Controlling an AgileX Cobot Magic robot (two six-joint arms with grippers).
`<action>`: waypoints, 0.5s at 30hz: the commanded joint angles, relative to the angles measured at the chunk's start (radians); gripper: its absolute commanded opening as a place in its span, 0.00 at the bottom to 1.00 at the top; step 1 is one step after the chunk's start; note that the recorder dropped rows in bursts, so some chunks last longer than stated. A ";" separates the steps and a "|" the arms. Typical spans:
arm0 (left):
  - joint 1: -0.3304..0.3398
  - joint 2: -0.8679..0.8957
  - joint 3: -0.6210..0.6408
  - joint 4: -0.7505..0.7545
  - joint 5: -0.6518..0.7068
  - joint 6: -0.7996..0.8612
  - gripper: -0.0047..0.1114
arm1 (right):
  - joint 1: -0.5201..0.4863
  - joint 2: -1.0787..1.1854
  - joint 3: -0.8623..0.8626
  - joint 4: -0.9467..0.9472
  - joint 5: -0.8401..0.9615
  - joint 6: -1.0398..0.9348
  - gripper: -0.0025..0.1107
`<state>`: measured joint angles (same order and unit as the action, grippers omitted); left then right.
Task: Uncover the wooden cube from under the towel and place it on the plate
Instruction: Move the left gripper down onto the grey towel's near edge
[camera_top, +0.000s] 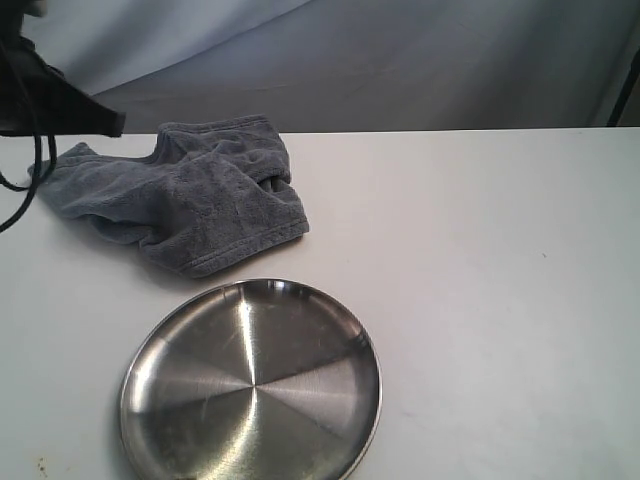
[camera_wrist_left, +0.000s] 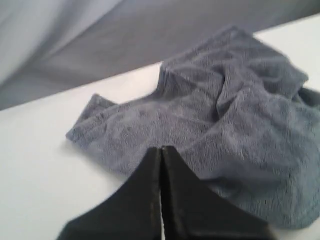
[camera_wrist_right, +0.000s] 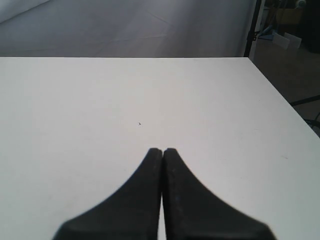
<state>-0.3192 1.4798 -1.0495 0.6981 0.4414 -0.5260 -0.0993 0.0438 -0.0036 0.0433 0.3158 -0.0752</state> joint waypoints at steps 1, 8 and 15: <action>-0.011 0.093 -0.100 -0.345 0.206 0.421 0.04 | 0.001 -0.006 0.004 0.000 -0.004 0.004 0.02; -0.011 0.209 -0.274 -0.560 0.339 0.611 0.04 | 0.001 -0.006 0.004 0.000 -0.004 0.004 0.02; -0.011 0.212 -0.338 -0.536 0.204 0.611 0.04 | 0.001 -0.006 0.004 0.000 -0.004 0.004 0.02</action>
<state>-0.3255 1.6913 -1.3595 0.1613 0.6942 0.0782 -0.0993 0.0438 -0.0036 0.0433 0.3158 -0.0752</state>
